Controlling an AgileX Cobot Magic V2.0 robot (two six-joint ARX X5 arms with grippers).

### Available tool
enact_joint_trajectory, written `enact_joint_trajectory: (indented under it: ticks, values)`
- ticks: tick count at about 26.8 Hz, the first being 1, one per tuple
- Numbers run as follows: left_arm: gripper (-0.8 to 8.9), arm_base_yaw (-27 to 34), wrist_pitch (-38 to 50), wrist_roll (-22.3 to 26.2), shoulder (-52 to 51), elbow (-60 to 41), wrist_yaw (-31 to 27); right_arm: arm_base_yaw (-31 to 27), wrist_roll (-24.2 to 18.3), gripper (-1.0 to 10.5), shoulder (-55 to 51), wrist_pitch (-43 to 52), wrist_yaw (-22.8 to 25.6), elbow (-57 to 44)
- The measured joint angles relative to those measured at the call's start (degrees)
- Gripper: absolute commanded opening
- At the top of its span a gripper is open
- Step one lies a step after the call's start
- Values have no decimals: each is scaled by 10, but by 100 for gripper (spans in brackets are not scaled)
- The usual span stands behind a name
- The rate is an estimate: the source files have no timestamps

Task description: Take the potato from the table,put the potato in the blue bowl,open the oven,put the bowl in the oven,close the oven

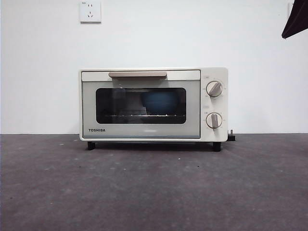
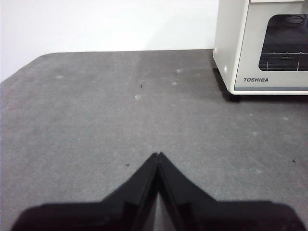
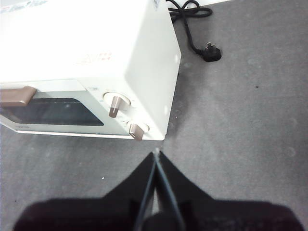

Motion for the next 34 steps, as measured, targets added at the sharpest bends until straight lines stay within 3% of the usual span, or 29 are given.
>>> enact_joint_trajectory:
  ticks: [10, 24, 29, 34]
  values:
    - [-4, 0, 3, -20, 0, 0, 35, 0, 0, 1, 0, 0, 0, 0]
    - [-4, 0, 3, -22, 5, 0, 36, 0, 0, 1, 0, 0, 0, 0]
    - [-4, 0, 3, -22, 5, 0, 36, 1, 0, 1, -9, -13, 40, -1]
    - [-4, 0, 3, -22, 6, 0, 36, 14, 0, 1, -99, -4, 69, -33]
